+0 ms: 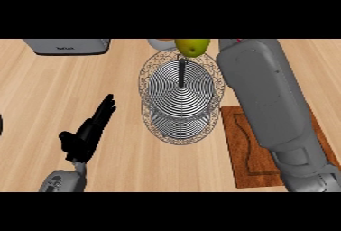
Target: Pick the pear from the cutting board and place it in the tiered basket
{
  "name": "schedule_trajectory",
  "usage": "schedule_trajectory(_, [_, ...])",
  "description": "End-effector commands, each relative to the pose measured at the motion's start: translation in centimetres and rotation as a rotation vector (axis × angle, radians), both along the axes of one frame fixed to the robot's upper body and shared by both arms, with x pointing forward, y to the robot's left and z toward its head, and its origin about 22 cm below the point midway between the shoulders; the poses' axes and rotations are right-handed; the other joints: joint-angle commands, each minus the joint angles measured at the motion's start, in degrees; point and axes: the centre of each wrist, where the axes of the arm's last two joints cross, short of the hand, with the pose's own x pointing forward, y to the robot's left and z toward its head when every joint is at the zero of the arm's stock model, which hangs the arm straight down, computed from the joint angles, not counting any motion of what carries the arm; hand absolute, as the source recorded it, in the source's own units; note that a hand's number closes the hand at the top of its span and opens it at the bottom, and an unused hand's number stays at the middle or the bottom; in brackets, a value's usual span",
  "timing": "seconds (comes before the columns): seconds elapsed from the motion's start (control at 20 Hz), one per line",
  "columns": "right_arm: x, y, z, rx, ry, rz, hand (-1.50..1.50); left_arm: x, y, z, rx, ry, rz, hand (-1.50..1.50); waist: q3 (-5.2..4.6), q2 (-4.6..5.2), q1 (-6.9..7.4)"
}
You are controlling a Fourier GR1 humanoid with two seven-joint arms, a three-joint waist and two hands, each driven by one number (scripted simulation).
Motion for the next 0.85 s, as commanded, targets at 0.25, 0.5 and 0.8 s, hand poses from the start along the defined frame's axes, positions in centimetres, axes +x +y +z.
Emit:
schedule_trajectory(0.25, [-3.7,-8.6,4.0,0.097,-0.242,-0.348,-1.5,-0.9,2.1,-1.0,0.006,0.016,0.059,0.0,0.05,-0.85,-3.4])
schedule_trajectory(0.5, [-9.4,-13.8,3.1,0.148,-0.309,-0.367,-1.5,-1.1,1.2,0.0,0.005,0.009,0.075,0.0,0.22,-1.25,-4.38])
schedule_trajectory(0.8, [-17.0,-19.3,0.7,0.081,-0.26,-0.358,-1.5,-2.4,1.8,-0.2,0.003,0.02,0.077,0.0,0.24,-0.92,-3.88])
